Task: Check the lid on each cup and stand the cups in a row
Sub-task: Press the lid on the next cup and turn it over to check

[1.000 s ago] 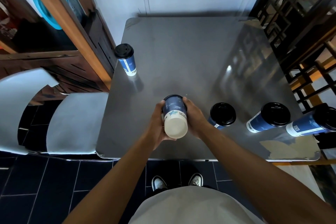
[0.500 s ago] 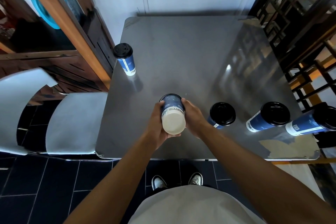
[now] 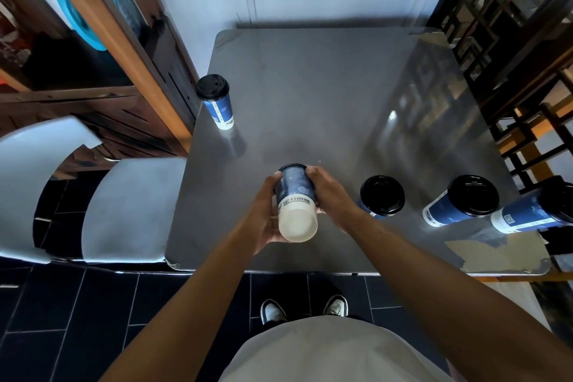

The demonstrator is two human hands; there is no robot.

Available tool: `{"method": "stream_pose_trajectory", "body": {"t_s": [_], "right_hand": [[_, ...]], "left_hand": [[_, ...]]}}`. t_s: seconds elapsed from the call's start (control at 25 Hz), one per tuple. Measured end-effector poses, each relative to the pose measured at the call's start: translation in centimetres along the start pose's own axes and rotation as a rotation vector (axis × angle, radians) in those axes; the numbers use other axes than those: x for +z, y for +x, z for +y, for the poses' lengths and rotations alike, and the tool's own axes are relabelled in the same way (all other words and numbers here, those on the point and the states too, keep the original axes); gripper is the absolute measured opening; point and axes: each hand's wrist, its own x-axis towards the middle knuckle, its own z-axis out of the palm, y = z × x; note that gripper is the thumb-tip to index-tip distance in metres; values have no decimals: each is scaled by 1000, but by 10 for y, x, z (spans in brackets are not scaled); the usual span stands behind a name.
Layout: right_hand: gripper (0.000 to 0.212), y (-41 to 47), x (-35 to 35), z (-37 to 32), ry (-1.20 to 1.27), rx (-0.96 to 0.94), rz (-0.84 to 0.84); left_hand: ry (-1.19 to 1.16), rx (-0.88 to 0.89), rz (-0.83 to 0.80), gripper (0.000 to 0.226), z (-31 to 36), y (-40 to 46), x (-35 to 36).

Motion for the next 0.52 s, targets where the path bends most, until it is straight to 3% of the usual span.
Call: {"method": "stream_pose_trajectory", "body": {"t_s": [0.24, 0.52], "right_hand": [[30, -2, 3, 0, 115, 95, -2], [29, -2, 0, 5, 165, 85, 28]], "left_hand": [[-116, 33, -1, 53, 1, 7, 2], [-108, -7, -33, 52, -6, 8, 4]]}}
